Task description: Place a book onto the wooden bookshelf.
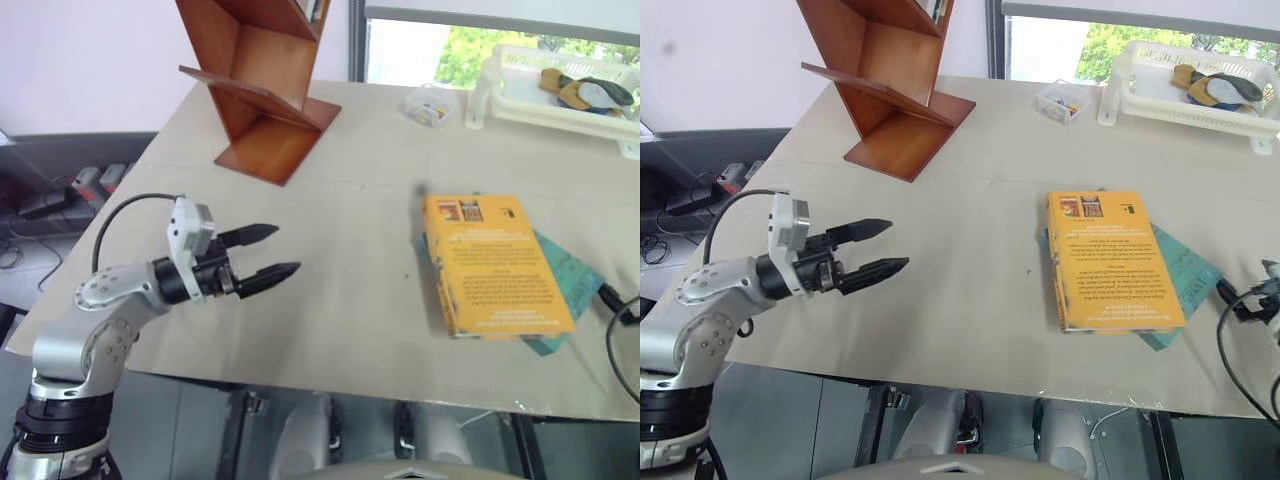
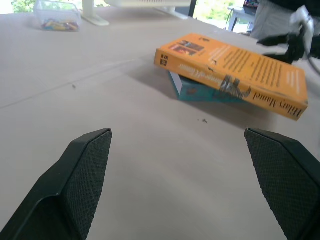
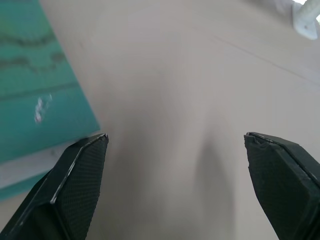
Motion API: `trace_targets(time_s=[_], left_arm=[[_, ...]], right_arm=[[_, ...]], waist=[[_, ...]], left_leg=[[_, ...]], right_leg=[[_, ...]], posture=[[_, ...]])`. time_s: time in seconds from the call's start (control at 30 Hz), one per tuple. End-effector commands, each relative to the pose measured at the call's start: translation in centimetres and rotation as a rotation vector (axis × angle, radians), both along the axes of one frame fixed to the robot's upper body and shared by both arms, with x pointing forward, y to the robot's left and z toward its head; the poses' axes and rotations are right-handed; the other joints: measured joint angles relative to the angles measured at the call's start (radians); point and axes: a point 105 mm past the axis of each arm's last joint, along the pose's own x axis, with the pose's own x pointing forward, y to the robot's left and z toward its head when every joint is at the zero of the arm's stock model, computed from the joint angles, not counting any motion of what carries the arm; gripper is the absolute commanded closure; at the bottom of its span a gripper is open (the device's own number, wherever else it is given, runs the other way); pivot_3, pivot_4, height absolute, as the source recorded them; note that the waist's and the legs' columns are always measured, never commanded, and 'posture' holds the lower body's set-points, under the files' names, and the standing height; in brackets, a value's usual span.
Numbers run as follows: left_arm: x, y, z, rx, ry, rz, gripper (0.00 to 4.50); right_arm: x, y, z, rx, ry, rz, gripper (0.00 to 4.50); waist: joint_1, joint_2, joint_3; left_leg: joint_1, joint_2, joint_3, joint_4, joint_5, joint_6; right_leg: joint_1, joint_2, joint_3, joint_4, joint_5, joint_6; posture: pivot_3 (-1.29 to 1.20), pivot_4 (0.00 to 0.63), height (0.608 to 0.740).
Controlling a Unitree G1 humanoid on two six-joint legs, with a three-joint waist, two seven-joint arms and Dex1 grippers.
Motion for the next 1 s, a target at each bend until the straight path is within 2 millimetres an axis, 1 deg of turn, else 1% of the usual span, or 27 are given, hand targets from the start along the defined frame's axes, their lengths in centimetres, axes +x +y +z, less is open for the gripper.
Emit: trace_targets(time_s=[0.03, 0.13, 0.37, 0.5, 0.6, 0.7, 0.77, 0.83, 0.93, 1.0], left_arm=[[-0.9, 0.0, 1.8, -0.026, -0.027, -0.067, 0.03], [-1.1, 0.1, 2.3, -0.039, -0.034, -0.085, 0.03], [-1.4, 0.0, 2.5, -0.043, -0.039, -0.100, 0.03], [-1.5, 0.1, 2.4, -0.041, -0.034, -0.099, 0.03], [-1.6, 0.1, 2.2, -0.040, -0.027, -0.098, 0.03], [-1.6, 0.1, 2.0, -0.038, -0.023, -0.095, 0.03], [-1.6, 0.1, 2.0, -0.038, -0.022, -0.094, 0.03], [-1.6, 0.2, 1.9, -0.035, -0.020, -0.089, 0.03], [-1.6, 0.3, 1.8, -0.033, -0.018, -0.084, 0.03], [-1.7, 0.3, 2.0, -0.045, -0.018, -0.091, 0.03]], right_arm=[[0.8, 0.0, 1.7, -0.027, -0.069, -0.034, 0.00], [1.1, 0.6, 1.4, 0.026, -0.080, -0.017, 0.00], [1.7, 4.6, 0.7, 0.145, -0.085, 0.140, 0.00], [1.9, 5.5, 0.8, 0.171, -0.089, 0.172, 0.00], [2.4, 6.7, 0.5, 0.185, -0.088, 0.202, 0.00], [2.9, 7.6, 0.4, 0.183, -0.090, 0.214, 0.00], [3.0, 7.7, 0.4, 0.183, -0.092, 0.215, 0.00], [3.1, 7.4, 0.6, 0.166, -0.092, 0.209, 0.00], [3.1, 5.7, 1.6, 0.116, -0.112, 0.161, 0.00], [3.2, 4.6, 2.8, 0.080, -0.147, 0.122, 0.00]], waist=[[-0.001, 0.000, 0.000], [-0.001, 0.000, 0.000], [-0.009, 0.000, 0.000], [-0.015, 0.000, 0.000], [-0.019, 0.000, 0.000], [-0.022, 0.000, 0.000], [-0.024, 0.000, 0.000], [-0.024, 0.000, 0.000], [-0.024, 0.000, 0.000], [-0.022, 0.000, 0.000]], left_leg=[[0.000, 0.000, 0.000, 0.000, 0.000, 0.000], [0.000, 0.000, 0.000, 0.000, 0.000, 0.000], [0.000, 0.000, 0.000, 0.000, 0.000, 0.000], [0.000, 0.000, 0.000, 0.000, 0.000, 0.000], [0.000, 0.000, 0.000, 0.000, 0.000, 0.000], [0.000, 0.000, 0.000, 0.000, 0.000, 0.000], [0.001, 0.000, 0.000, 0.000, 0.000, 0.000], [0.001, 0.000, 0.000, 0.000, 0.000, 0.000], [0.000, 0.000, 0.000, 0.000, 0.000, 0.000], [0.000, 0.000, 0.000, 0.000, 0.000, 0.000]], right_leg=[[0.000, 0.000, 0.000, 0.000, 0.000, 0.000], [0.000, 0.001, 0.000, 0.000, 0.000, 0.000], [0.000, 0.002, 0.000, 0.000, 0.000, 0.000], [0.000, 0.002, 0.000, 0.000, 0.000, 0.000], [0.000, 0.002, 0.000, 0.000, 0.000, 0.000], [0.000, 0.002, 0.000, 0.000, 0.000, 0.000], [0.000, 0.002, 0.000, 0.001, 0.000, 0.000], [0.000, 0.002, 0.000, 0.001, 0.000, 0.000], [0.000, 0.002, 0.000, 0.001, 0.000, 0.000], [0.000, 0.002, 0.000, 0.001, 0.000, 0.000]], posture=[[0.00, 0.150, 0.712], [0.00, 0.150, 0.712], [0.00, 0.150, 0.712], [0.00, 0.150, 0.712], [0.00, 0.150, 0.712], [0.00, 0.150, 0.712], [0.00, 0.150, 0.712], [0.00, 0.150, 0.712], [0.00, 0.150, 0.712], [0.00, 0.150, 0.712]])
